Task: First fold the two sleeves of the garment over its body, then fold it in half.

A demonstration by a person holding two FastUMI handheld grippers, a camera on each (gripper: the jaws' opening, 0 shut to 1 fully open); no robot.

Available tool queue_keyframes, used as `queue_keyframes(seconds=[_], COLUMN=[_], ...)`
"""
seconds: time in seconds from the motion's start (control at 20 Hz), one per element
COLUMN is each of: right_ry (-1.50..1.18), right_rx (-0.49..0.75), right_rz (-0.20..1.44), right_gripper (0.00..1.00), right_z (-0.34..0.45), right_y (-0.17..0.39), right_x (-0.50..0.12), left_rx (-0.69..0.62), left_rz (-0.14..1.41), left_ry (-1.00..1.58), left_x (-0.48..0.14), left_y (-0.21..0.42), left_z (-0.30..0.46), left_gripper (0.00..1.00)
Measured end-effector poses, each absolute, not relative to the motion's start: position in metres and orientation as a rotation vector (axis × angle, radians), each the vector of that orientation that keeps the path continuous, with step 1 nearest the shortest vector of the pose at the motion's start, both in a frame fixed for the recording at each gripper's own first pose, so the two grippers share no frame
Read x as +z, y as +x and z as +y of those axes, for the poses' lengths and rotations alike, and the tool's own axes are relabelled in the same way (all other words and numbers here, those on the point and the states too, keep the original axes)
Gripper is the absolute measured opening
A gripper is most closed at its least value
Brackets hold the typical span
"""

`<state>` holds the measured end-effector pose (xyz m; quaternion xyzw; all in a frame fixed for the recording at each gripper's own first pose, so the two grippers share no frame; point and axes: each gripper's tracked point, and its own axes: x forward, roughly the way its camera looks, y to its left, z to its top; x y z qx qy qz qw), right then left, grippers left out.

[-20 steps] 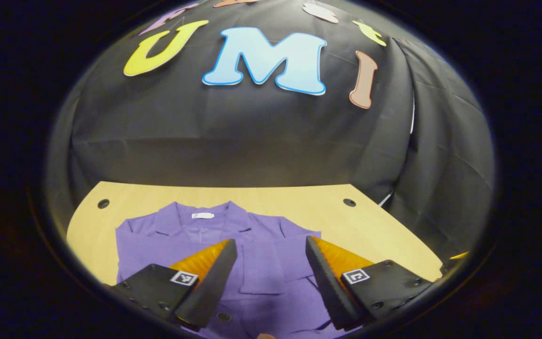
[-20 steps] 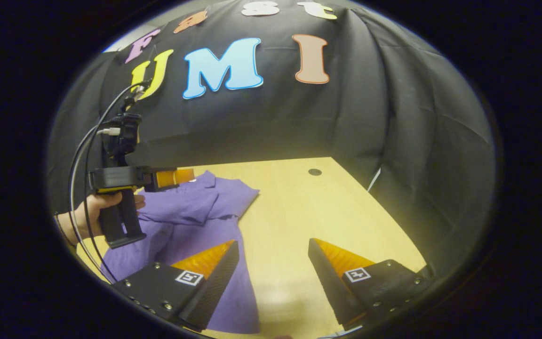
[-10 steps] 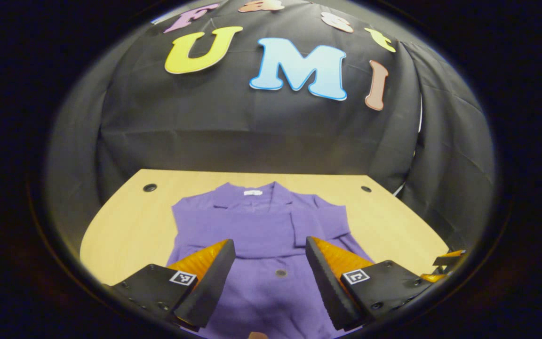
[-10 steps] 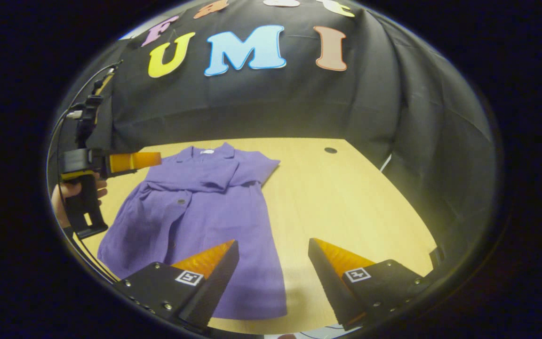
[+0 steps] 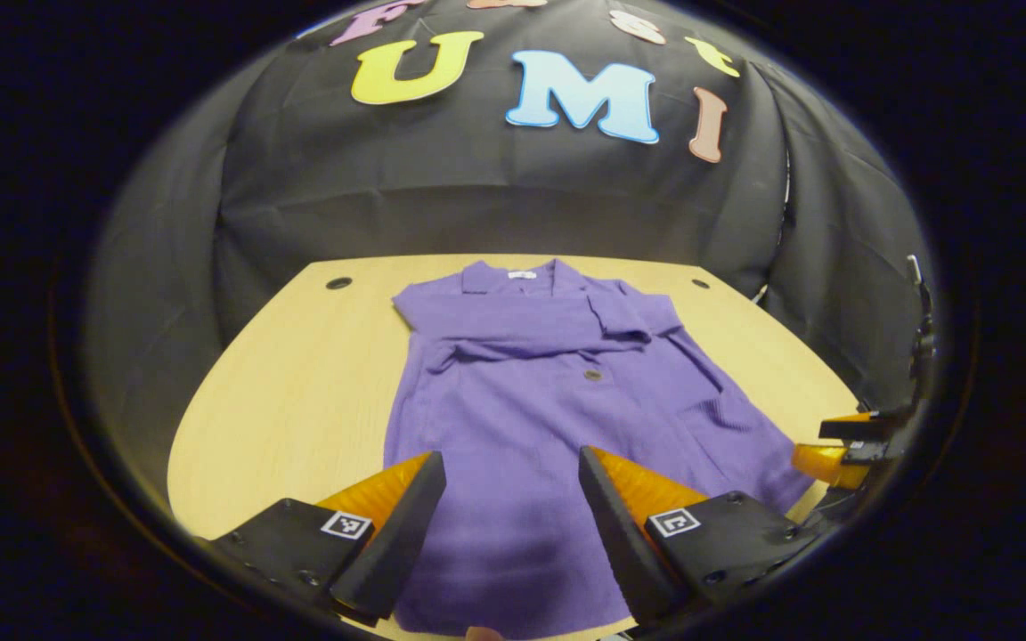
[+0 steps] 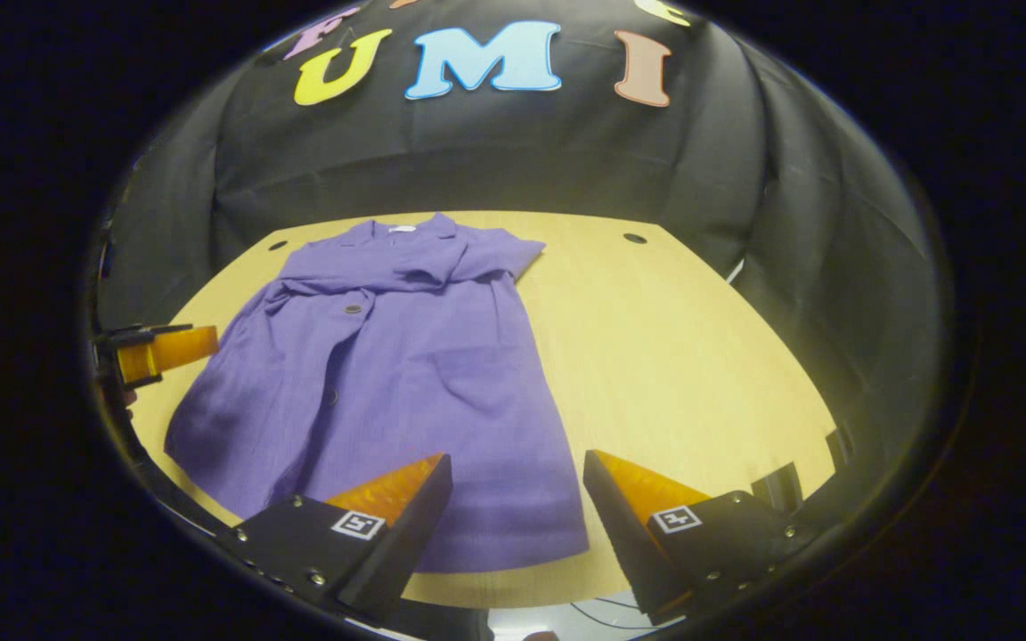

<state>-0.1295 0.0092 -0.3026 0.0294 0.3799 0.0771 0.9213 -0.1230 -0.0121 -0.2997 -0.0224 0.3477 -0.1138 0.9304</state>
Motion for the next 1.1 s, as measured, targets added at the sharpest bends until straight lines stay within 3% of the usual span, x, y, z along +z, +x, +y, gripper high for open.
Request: queue_keyframes(seconds=[0.45, 0.8, 1.1], right_ry=[0.064, 0.014, 0.119], right_rx=[0.097, 0.085, 0.074], right_rz=[0.849, 0.897, 0.886], right_gripper=[0.93, 0.91, 0.95], right_z=[0.005, 0.002, 0.009], right_y=[-0.146, -0.156, -0.162], right_x=[-0.327, -0.344, -0.355], left_rx=[-0.201, -0.215, -0.197], left_rz=[0.814, 0.861, 0.849], left_ry=[-0.010, 0.032, 0.052], left_x=[-0.340, -0.364, -0.367], left_y=[-0.204, -0.230, -0.230], left_z=[0.041, 0.037, 0.035], left_gripper=[0.95, 0.99, 0.96])
